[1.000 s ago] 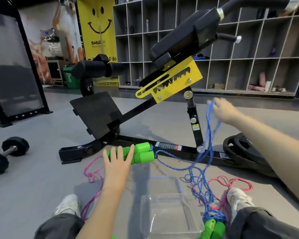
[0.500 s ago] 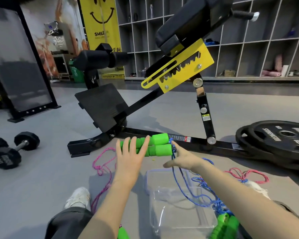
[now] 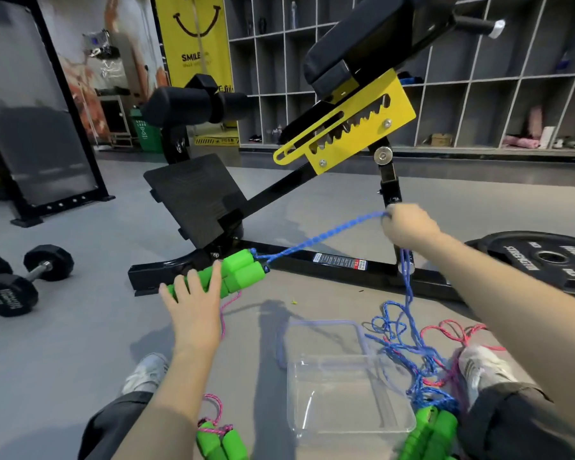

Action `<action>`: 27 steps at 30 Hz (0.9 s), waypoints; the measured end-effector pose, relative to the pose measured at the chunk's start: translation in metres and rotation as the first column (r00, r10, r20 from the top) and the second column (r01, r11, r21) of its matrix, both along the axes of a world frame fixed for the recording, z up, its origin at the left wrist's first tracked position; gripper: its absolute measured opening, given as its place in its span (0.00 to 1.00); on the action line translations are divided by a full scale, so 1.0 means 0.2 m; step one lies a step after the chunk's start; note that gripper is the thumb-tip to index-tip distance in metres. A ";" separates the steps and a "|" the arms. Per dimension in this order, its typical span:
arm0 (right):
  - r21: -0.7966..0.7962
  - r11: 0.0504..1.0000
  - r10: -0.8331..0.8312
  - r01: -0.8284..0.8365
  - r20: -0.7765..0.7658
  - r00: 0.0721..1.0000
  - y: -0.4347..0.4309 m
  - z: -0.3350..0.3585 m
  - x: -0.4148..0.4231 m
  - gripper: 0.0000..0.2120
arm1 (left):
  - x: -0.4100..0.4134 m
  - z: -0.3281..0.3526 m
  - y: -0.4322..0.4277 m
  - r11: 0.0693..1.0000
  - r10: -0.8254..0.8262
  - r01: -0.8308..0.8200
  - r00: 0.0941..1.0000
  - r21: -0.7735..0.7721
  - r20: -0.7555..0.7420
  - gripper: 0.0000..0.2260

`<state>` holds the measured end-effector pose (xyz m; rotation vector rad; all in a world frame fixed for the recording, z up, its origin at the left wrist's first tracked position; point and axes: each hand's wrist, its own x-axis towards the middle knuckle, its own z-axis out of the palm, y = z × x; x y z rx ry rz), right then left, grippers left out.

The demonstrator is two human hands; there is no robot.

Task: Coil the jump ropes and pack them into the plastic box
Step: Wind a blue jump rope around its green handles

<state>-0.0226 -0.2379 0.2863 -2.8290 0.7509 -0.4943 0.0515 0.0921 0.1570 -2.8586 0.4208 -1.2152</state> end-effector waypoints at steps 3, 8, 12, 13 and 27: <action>0.132 0.968 0.138 -0.215 0.436 0.889 0.08 0.31 0.03 0.10 | -0.01 0.04 -0.03 1.000 -0.025 0.025 1.000 -0.002 0.007 0.44; -0.006 0.900 0.312 -0.435 0.707 0.634 0.29 0.64 0.02 0.07 | -0.02 0.10 -0.11 0.993 -0.110 0.113 0.988 -0.025 0.107 0.39; 0.014 0.970 0.203 -0.244 0.511 0.835 0.14 0.37 0.04 0.08 | -0.03 0.09 -0.07 0.986 -0.166 0.161 0.975 0.040 0.151 0.41; 0.076 0.979 0.148 -0.189 0.372 0.916 0.09 0.24 0.03 0.08 | -0.03 0.08 -0.06 0.984 -0.178 0.170 0.972 0.061 0.157 0.42; 0.158 0.762 0.638 -0.629 -0.015 0.770 0.44 -0.31 -0.05 0.42 | -0.08 0.02 -0.21 0.908 -0.374 0.332 0.917 0.257 0.139 0.33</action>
